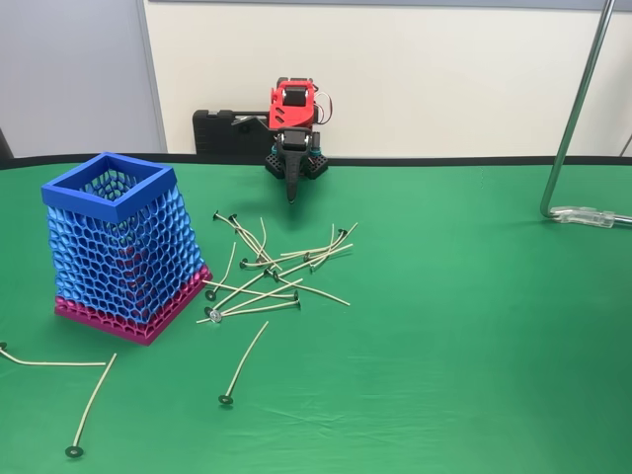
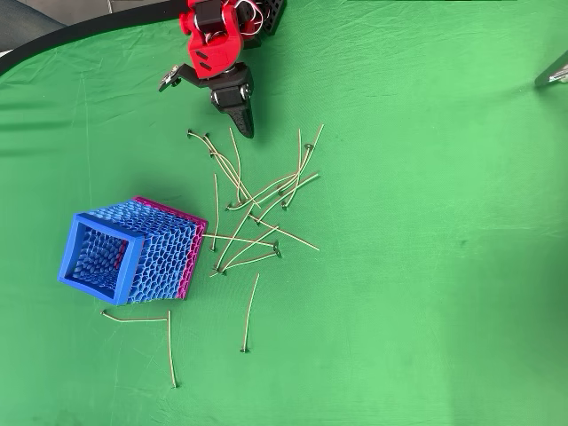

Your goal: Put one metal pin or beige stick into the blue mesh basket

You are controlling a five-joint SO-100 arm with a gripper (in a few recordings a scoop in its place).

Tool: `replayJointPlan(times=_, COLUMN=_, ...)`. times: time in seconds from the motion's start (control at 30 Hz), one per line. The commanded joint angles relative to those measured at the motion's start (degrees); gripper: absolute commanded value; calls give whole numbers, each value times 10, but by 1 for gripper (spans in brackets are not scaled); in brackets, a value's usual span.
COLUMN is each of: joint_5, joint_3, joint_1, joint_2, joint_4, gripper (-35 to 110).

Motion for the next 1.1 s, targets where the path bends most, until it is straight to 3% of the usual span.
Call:
replayJointPlan(times=0.0, joint_5=11, joint_3=3, joint_1=-5, joint_2=5, joint_4=-4, gripper=1)
replayJointPlan(times=0.43, joint_5=-8, joint_3=-61, joint_1=-28, joint_2=-7, joint_4=55, gripper=0)
replayJointPlan(times=0.83, joint_5=-23, joint_3=-264, joint_1=20, joint_2=-315, joint_4=42, gripper=1)
replayJointPlan(times=1.07, joint_5=-69, joint_3=-374, joint_1=42, joint_2=-454, joint_4=88, gripper=1)
